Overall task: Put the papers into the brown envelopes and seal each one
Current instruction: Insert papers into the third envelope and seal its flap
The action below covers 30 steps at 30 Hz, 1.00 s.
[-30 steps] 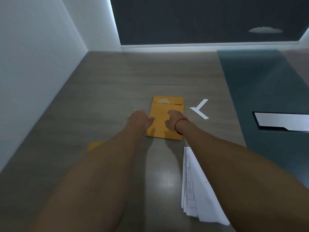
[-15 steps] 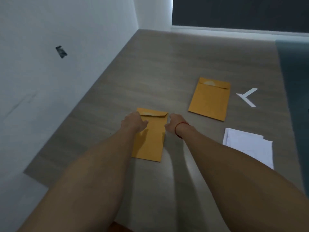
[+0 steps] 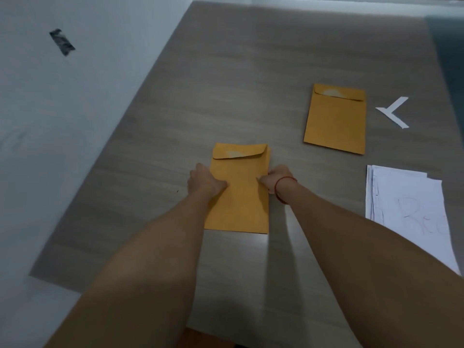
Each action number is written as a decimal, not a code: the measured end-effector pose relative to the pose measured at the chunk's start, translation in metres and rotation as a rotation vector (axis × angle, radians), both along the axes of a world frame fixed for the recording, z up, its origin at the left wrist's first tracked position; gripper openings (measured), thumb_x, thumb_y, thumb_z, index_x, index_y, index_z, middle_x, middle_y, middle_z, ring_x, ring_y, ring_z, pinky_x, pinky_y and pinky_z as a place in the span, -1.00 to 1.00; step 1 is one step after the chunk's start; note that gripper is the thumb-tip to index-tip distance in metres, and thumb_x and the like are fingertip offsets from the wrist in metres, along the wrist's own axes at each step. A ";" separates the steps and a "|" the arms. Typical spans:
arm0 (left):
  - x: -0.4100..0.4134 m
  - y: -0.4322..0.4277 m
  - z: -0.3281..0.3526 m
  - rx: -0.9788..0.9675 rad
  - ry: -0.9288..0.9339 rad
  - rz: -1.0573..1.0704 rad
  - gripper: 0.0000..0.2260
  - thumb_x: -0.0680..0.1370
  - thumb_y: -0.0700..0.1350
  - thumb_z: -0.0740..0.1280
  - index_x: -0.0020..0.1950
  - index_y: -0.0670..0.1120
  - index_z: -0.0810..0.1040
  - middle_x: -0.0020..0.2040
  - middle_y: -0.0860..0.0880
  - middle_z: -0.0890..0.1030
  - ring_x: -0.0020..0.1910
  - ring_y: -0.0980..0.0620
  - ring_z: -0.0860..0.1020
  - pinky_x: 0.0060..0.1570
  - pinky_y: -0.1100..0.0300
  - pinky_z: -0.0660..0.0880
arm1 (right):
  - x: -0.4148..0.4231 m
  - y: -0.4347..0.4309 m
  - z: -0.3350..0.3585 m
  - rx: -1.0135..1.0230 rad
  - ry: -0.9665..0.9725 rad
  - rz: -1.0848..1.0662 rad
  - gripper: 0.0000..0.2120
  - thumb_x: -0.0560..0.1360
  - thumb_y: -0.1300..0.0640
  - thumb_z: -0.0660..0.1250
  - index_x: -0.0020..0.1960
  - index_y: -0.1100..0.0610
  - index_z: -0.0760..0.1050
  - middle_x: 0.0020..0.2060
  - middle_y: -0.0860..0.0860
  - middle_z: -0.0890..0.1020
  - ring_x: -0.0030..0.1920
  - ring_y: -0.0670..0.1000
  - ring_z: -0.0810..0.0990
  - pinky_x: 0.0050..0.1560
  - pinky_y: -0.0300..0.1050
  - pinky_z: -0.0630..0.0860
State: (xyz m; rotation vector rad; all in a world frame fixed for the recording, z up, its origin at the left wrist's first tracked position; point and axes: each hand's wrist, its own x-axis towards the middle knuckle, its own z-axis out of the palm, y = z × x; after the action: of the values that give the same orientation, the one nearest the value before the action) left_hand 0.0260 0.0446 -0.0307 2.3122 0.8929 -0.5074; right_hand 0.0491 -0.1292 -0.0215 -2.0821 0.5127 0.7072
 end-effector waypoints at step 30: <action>-0.036 -0.226 0.005 0.221 -0.178 -0.235 -0.52 0.50 0.00 0.42 0.34 -0.11 0.37 0.31 -0.14 0.43 0.35 -0.16 0.37 0.31 0.00 0.35 | -0.050 -0.212 0.010 -0.297 -0.196 0.048 -0.85 0.44 0.33 0.26 -0.23 0.14 0.38 -0.21 0.06 0.47 -0.05 0.12 0.51 -0.10 -0.09 0.46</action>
State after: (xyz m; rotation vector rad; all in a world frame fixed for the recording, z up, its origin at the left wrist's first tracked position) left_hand -0.0098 -0.1814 -0.0258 2.6341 0.6215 -0.3042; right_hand -0.0013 -0.3414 -0.0120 -2.4181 0.4812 0.4677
